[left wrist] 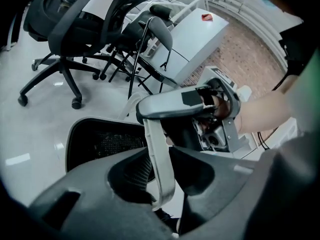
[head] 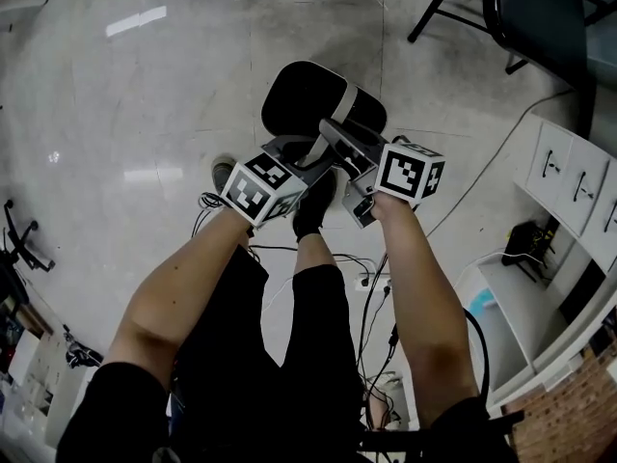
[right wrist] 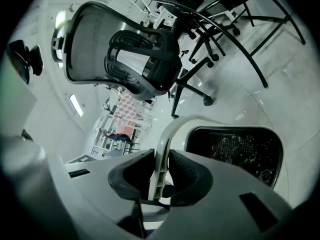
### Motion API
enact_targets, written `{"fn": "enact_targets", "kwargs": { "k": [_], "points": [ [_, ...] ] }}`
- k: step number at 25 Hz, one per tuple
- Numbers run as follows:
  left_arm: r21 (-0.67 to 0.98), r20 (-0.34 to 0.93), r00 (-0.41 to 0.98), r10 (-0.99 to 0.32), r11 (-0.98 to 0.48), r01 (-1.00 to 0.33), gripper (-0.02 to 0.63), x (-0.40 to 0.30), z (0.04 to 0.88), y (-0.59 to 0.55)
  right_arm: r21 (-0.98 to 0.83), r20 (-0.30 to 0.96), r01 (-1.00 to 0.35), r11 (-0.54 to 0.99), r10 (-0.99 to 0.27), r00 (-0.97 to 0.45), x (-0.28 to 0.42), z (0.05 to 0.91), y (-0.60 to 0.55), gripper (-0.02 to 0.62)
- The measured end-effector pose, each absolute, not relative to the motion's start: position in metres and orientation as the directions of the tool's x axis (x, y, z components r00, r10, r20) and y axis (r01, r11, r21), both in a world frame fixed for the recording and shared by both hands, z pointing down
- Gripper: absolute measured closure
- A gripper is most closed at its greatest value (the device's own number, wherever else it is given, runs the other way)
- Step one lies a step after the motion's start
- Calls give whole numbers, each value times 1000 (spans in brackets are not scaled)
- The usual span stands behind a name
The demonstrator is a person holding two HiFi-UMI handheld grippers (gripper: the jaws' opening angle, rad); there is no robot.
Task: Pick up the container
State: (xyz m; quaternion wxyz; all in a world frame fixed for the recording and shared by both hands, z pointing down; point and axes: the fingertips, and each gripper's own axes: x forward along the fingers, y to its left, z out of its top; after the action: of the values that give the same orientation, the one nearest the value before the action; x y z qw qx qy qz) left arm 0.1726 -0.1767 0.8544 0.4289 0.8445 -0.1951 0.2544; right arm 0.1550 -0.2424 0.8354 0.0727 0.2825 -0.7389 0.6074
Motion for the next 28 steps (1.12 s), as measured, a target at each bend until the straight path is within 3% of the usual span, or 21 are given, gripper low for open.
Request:
{"fn": "enact_targets", "kwargs": {
  "k": [7,17,28],
  "points": [
    [751,465,880,-100,-483,-451,508,168,776,-182,-904,346,-416,98,-404,-847,157,762,-244,508],
    [808,362,928,-90,-466,-360,506,132,627,-162,-913,222,-313,264,-323,-920,133,616,-229,474],
    [816,324,924,-202,-434,-381,505,99,503,-155,-848,229,-359,390,-340,-912,142,486,-209,451]
  ]
}}
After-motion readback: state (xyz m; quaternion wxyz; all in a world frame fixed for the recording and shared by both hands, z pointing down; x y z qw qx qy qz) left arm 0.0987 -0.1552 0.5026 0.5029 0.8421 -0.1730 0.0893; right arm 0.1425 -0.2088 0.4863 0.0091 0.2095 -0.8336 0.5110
